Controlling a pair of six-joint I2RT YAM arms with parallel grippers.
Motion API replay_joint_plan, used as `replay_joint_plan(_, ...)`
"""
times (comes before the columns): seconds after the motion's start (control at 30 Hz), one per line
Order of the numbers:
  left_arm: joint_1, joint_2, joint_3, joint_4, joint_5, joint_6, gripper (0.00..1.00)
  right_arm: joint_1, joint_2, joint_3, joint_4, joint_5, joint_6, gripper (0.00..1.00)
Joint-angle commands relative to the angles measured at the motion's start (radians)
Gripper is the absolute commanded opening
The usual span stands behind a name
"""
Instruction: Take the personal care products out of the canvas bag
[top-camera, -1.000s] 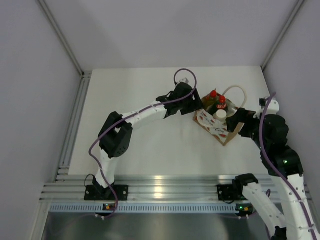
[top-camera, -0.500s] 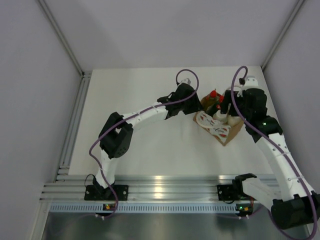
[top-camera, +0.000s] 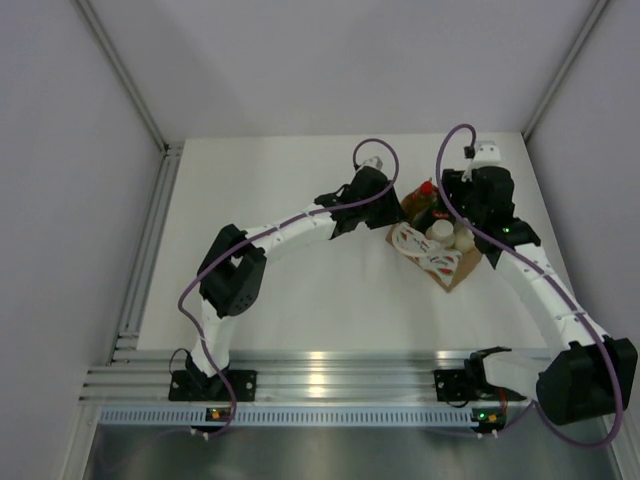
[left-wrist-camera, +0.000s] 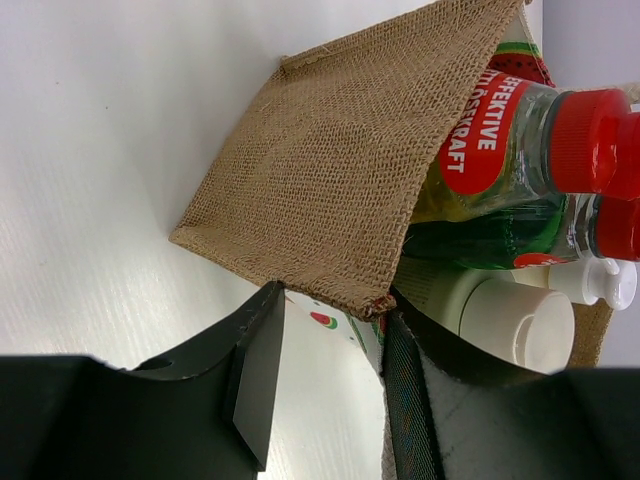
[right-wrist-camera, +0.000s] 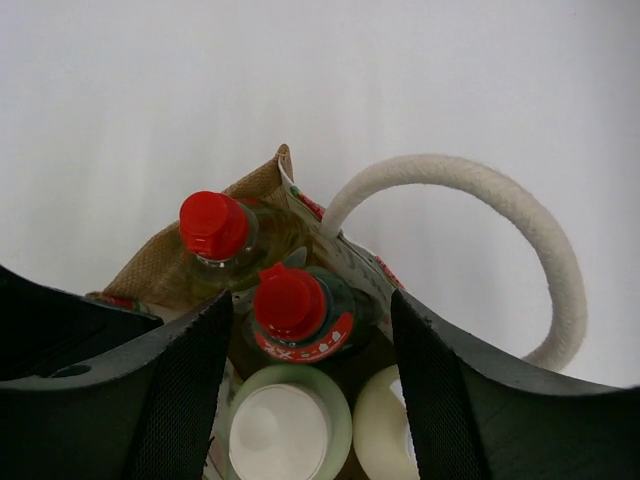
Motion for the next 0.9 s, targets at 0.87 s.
replay_joint_plan(0.87, -0.012, -0.01, -0.001, 0.033, 0.041, 0.017, 0.48, 0.038, 0.086, -0.132, 0.307, 0.04, -0.017, 0.47)
